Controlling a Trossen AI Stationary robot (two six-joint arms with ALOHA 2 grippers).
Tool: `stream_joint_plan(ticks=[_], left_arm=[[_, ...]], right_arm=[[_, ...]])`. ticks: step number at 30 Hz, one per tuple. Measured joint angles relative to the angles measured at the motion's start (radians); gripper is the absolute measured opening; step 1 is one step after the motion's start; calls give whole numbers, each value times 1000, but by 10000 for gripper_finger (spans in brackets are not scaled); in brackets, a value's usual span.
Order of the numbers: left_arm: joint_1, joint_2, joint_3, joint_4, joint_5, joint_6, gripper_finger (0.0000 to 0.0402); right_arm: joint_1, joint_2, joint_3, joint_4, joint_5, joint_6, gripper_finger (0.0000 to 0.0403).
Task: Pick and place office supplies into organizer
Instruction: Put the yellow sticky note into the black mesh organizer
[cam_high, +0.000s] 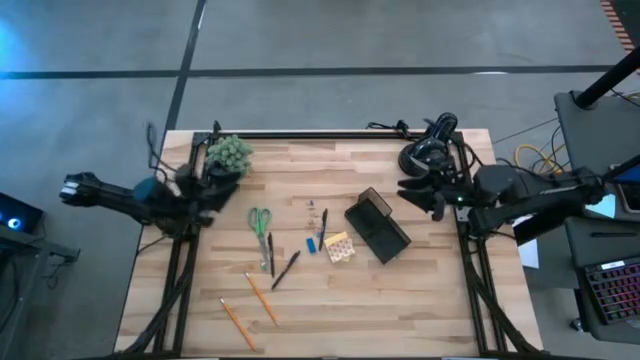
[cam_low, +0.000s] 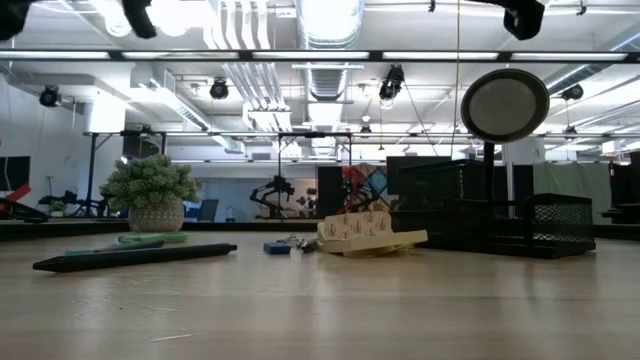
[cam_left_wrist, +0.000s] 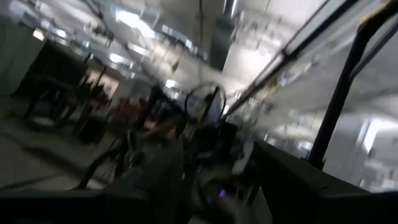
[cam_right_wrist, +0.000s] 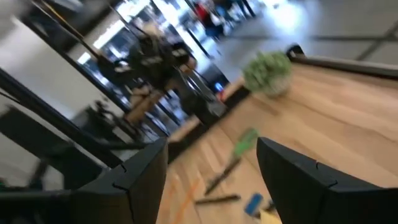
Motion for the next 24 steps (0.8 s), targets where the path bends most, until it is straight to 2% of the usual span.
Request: stream_joint_plan(ticks=[5, 8, 15, 21, 24], left_arm=[[0, 138, 201, -380, -8, -34, 183], [0, 215, 278, -540, 0, -82, 183], [1, 326, 336, -587, 34, -104, 183], [1, 369, 345, -642, 44, -139, 183], [0, 377, 344, -641, 48, -139, 183]], right_arm=[[0, 37, 45, -127, 0, 76, 238], [0, 53, 53, -165, -1, 114, 238], [13, 91, 44, -221, -98, 181, 238], [60, 142, 43, -250, -259, 254, 237], [100, 170, 42, -251, -284, 283, 237]])
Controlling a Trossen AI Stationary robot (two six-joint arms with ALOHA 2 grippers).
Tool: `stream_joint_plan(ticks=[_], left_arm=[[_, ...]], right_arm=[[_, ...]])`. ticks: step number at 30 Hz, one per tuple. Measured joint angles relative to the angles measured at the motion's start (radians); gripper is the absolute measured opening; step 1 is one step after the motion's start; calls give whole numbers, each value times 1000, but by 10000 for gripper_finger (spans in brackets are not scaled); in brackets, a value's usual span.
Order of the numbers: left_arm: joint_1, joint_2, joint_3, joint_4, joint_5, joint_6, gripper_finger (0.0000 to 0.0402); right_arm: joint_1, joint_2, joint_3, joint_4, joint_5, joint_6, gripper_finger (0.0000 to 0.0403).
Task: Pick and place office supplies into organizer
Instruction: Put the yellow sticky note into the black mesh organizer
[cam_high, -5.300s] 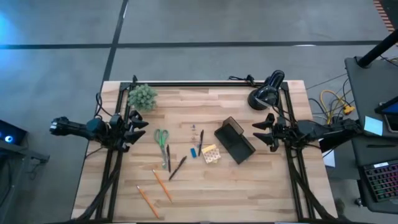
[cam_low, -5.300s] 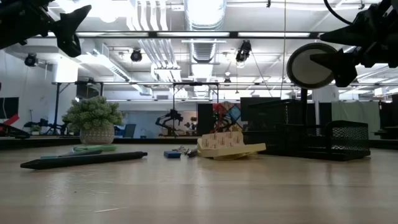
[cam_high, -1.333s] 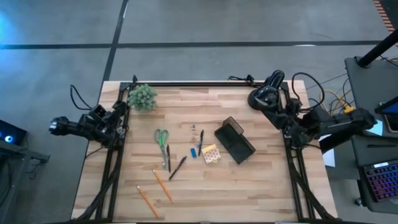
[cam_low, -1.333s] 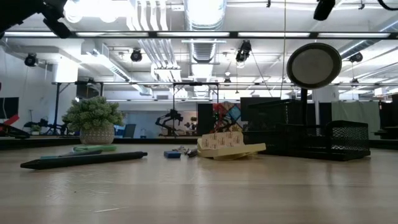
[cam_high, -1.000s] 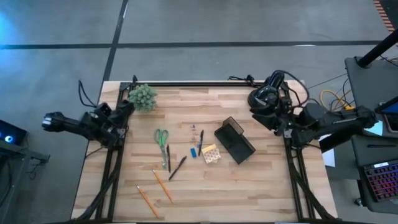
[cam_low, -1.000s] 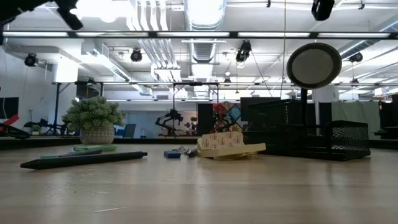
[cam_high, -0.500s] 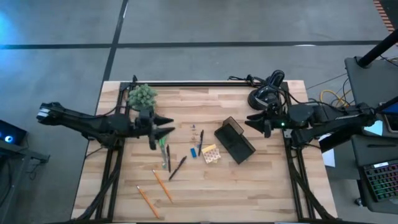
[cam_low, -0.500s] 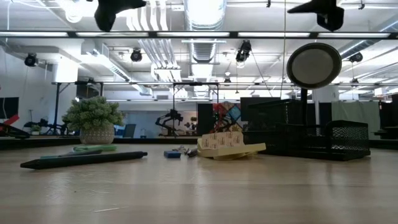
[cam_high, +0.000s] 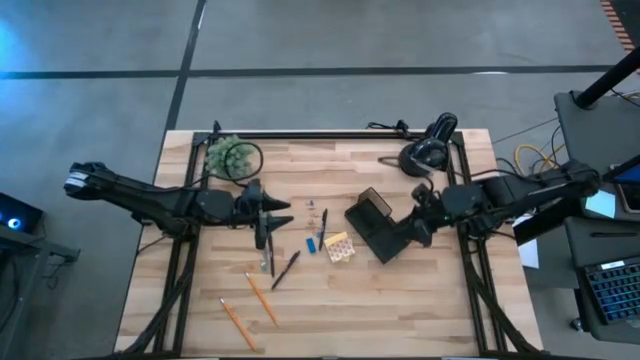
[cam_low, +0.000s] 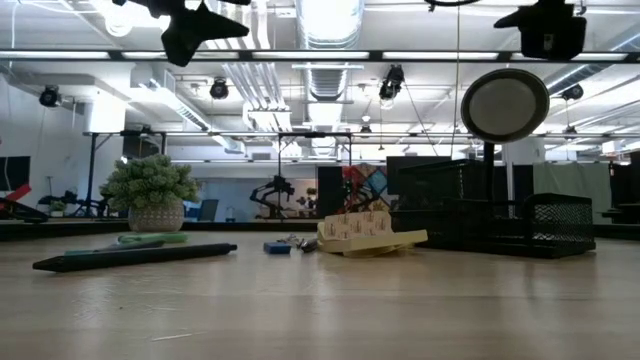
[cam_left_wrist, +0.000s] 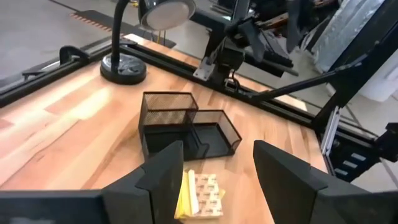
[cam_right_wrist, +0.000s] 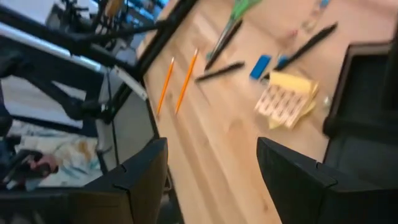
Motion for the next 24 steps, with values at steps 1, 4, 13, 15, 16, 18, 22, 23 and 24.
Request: stream_joint_plan(ticks=[1, 4, 13, 15, 16, 18, 22, 23, 24], left_arm=[[0, 1, 0, 6, 1, 0, 183], [0, 2, 0, 5, 6, 0, 183], [0, 0, 0, 7, 6, 0, 183], [0, -1, 0, 8, 6, 0, 183], [0, 0, 1, 8, 6, 0, 183], [0, 1, 7, 9, 6, 1, 183], [0, 1, 16, 11, 8, 2, 183], [0, 1, 16, 10, 8, 2, 183], [0, 1, 16, 10, 8, 1, 183]], right_arm=[[15, 6, 0, -2, -1, 5, 237], [64, 28, 0, 14, 1, 18, 237], [215, 56, 58, 224, 222, -69, 218], [238, 64, 106, 237, 290, -128, 215], [248, 70, 131, 233, 313, -160, 215], [256, 92, 194, 234, 333, -231, 214], [255, 164, 339, 238, 359, -408, 214], [254, 187, 380, 237, 376, -466, 214], [254, 209, 421, 232, 395, -523, 214]])
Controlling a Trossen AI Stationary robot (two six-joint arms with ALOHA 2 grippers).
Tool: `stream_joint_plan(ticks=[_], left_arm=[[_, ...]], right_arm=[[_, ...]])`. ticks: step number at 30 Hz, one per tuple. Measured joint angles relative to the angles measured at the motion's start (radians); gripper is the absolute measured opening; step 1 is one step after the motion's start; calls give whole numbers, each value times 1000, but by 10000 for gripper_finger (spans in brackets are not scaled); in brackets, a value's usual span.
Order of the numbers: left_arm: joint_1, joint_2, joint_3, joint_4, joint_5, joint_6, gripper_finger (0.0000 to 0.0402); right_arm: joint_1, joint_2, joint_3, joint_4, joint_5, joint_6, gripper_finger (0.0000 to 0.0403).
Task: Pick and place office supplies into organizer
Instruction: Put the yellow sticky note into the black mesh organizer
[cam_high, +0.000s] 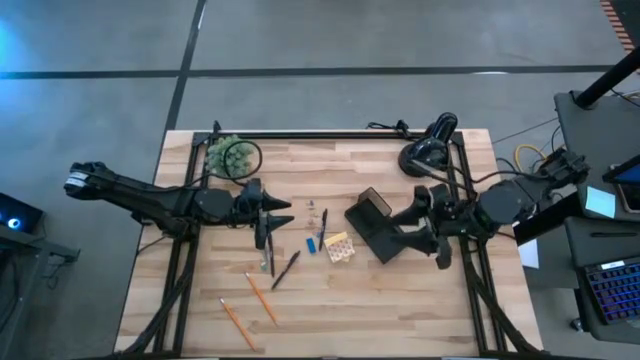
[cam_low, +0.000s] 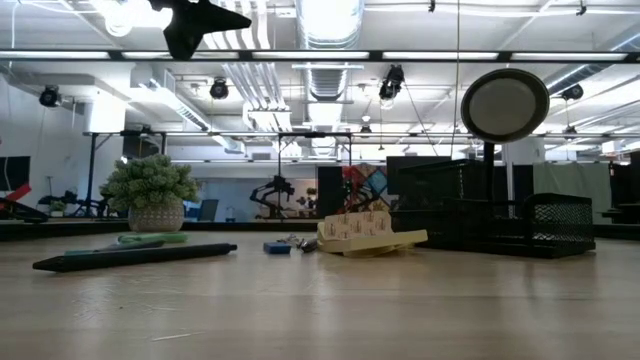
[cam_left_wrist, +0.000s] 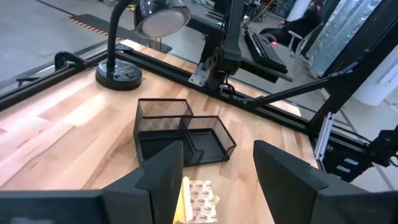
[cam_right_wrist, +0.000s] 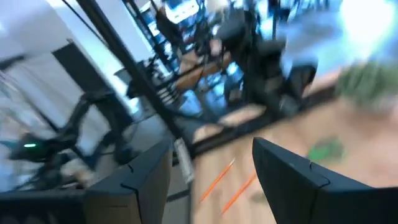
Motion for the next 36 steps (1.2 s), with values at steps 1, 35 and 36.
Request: stream_joint_plan(ticks=[1, 35, 36], left_arm=[[0, -1, 0, -1, 0, 0, 183], [64, 35, -5, -204, -30, 54, 183], [76, 49, -2, -202, -9, 75, 183]], right_arm=[[0, 21, 44, -6, 22, -50, 214], [-441, 404, 309, -941, 33, -76, 214], [-417, 413, 306, -959, 46, -63, 214]])
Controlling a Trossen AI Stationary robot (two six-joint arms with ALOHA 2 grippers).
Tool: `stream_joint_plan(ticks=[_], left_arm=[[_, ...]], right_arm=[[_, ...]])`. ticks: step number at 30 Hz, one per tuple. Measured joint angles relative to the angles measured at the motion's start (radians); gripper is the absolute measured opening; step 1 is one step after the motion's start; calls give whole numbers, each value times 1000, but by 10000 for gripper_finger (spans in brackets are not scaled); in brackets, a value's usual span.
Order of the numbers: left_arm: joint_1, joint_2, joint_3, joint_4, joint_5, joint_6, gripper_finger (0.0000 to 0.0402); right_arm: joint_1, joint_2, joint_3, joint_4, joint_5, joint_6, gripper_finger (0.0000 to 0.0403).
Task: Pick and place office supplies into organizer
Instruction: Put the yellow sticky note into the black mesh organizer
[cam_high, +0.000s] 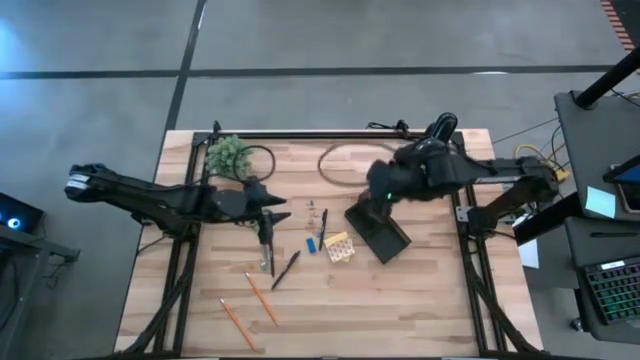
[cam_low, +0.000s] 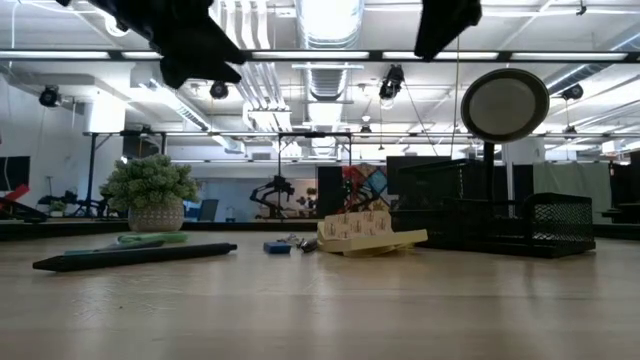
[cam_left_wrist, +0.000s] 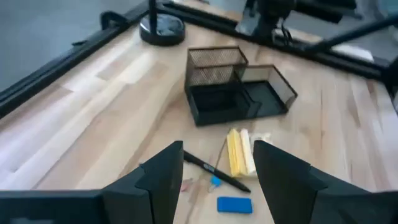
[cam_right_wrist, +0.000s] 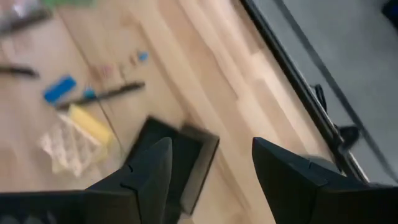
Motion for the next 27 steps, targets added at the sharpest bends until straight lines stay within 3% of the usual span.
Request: stream_joint_plan(ticks=[8, 14, 22, 27], left_arm=[[61, 196, 54, 2, 178, 199, 183], [59, 356, 139, 6, 245, 348, 183], [17, 537, 241, 16, 278, 432, 183], [-50, 616, 256, 107, 276, 463, 173]], right_arm=[[156, 59, -38, -50, 91, 35, 214], [196, 94, -42, -55, 85, 174, 215], [294, 158, -72, -56, 50, 330, 215], [390, 189, -87, -73, 92, 485, 215]])
